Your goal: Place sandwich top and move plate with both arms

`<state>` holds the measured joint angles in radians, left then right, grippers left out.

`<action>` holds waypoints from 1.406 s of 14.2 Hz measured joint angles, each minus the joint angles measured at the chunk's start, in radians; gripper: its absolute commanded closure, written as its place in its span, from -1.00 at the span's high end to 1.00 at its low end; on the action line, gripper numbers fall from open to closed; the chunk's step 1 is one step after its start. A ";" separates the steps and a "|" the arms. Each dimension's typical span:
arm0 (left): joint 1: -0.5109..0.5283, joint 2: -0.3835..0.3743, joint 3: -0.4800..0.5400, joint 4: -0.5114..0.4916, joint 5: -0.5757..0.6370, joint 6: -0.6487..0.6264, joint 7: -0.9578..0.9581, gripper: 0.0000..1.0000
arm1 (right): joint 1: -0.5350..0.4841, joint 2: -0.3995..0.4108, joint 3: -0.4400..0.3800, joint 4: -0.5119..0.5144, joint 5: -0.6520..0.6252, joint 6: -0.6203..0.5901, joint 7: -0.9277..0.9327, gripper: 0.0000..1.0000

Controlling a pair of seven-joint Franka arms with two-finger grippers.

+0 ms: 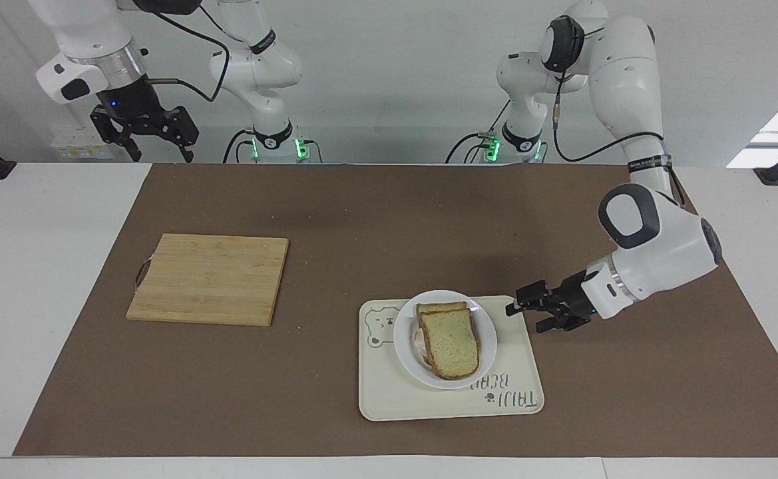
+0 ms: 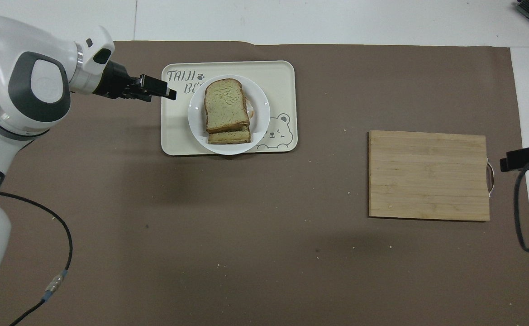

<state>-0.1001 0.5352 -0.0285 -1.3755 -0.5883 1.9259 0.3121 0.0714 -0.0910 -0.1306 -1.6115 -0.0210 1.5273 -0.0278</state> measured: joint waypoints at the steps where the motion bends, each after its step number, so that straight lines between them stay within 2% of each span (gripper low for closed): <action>1: 0.000 -0.022 0.000 0.000 0.071 -0.008 -0.004 1.00 | 0.000 0.000 0.000 0.000 0.000 0.000 0.000 1.00; 5: 0.001 -0.117 0.002 0.000 0.315 -0.017 -0.058 1.00 | 0.000 0.000 0.000 0.000 0.000 0.009 0.000 1.00; 9: 0.004 -0.220 0.009 -0.001 0.489 -0.110 -0.192 1.00 | 0.001 0.000 0.001 0.000 0.000 0.014 0.000 1.00; 16: 0.016 -0.351 0.053 -0.020 0.536 -0.304 -0.240 1.00 | 0.001 0.000 0.001 0.000 0.000 0.014 0.000 1.00; 20: 0.016 -0.465 0.050 -0.131 0.553 -0.314 -0.248 1.00 | 0.001 0.000 0.001 0.000 0.000 0.014 0.000 1.00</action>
<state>-0.0838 0.0699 0.0220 -1.5065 -0.0357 1.6115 0.0646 0.0721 -0.0911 -0.1292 -1.6111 -0.0209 1.5417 -0.0278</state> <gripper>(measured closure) 0.000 0.000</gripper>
